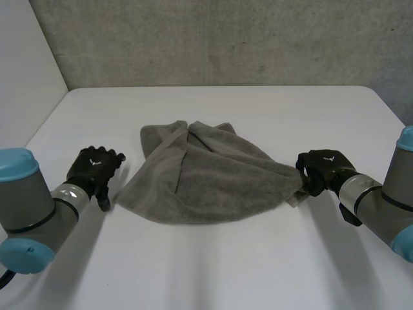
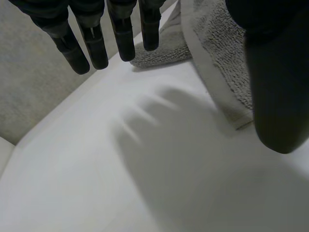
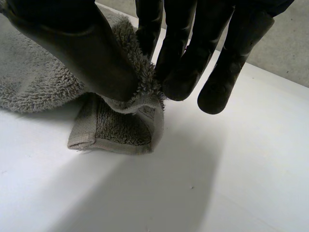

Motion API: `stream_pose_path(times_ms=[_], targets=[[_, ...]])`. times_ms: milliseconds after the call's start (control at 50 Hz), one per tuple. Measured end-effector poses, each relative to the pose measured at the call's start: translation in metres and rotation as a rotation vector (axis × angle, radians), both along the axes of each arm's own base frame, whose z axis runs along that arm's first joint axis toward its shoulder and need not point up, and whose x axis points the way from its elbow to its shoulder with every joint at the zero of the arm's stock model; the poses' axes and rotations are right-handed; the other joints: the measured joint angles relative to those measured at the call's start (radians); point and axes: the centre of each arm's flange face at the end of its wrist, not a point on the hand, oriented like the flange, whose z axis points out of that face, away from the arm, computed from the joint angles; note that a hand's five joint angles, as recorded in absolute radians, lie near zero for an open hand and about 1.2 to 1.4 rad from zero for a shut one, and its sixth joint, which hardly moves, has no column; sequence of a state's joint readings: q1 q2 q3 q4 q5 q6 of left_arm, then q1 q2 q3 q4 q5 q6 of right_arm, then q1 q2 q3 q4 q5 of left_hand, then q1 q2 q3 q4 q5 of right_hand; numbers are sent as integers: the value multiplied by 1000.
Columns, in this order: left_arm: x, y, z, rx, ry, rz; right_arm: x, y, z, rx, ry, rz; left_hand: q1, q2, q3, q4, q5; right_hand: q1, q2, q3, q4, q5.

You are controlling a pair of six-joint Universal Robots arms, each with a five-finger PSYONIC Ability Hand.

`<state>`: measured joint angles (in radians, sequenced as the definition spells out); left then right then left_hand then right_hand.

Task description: Fold the towel.

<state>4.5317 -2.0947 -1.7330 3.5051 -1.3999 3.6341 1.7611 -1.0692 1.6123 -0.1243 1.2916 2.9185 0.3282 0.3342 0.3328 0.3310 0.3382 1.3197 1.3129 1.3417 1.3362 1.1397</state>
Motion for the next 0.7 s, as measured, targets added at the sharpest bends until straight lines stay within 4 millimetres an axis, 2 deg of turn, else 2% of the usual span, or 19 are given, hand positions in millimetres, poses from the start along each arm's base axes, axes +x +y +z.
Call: stream_pose_path(times_ms=[160, 300, 540, 700], targets=[[-7, -2, -5, 136, 60, -30, 0, 0, -1, 2, 1, 1, 165, 155, 159, 162, 157, 0, 0, 0, 0, 0], [-14, -2, -1, 235, 152, -64, 0, 0, -1, 3, 1, 2, 188, 177, 185, 185, 184, 0, 0, 0, 0, 0], [-15, -5, -3, 252, 171, -64, 1, 1, -2, 5, 1, 13, 219, 208, 214, 211, 212, 0, 0, 0, 0, 0], [-15, -8, -3, 242, 164, -58, 2, 1, -3, 2, 11, 19, 321, 314, 315, 317, 308, 0, 1, 0, 0, 0]])
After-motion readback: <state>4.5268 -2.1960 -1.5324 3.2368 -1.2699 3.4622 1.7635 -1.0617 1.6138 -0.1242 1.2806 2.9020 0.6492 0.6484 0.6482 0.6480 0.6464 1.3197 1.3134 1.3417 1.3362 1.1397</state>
